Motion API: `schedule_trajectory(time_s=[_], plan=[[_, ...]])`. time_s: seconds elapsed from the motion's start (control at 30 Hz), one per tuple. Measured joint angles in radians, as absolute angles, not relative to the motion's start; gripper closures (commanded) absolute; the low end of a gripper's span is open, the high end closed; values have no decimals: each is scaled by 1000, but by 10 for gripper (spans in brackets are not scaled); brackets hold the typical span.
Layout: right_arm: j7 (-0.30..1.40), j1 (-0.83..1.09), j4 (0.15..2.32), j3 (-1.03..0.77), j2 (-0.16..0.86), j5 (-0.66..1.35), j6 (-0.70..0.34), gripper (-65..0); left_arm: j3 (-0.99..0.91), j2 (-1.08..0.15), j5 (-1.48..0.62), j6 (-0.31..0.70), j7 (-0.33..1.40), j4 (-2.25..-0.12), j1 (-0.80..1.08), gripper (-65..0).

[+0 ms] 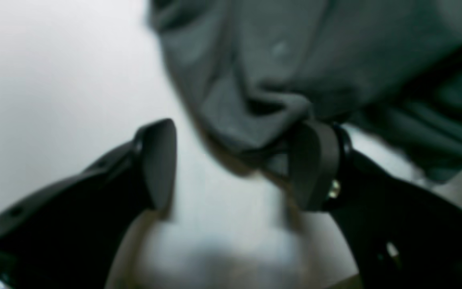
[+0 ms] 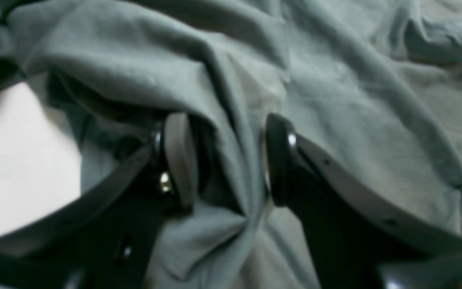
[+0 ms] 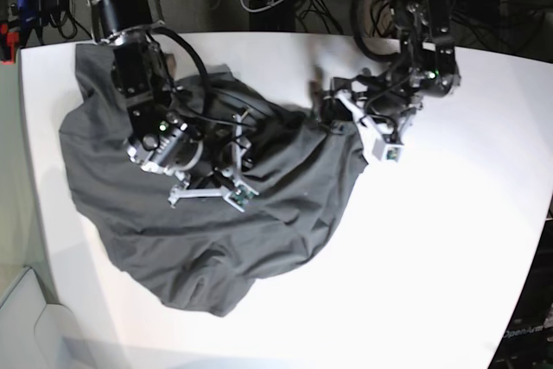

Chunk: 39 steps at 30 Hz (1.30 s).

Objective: Layout the t-shirt on the table in an organized manner, then fold the t-shirt properly

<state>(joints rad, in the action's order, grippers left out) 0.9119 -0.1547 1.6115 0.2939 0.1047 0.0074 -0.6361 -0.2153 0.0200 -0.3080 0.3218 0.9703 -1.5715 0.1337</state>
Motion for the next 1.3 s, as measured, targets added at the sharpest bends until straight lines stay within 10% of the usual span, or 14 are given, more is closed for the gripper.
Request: schedule_trajectory(time_s=[0.13,0.3,1.3], plan=[[912,-156,1611,294,105,7,-636,-277,-194,37,-324,327,909,-1498,91,-389],[915,-155,1611,287,130,4,-636,-276,-218,35,-320,325,919,-1485,93,0],[850,58,1777,293,234,15,-643,-243,-326,-200,-282,318,1013,-1316,-357,-4]])
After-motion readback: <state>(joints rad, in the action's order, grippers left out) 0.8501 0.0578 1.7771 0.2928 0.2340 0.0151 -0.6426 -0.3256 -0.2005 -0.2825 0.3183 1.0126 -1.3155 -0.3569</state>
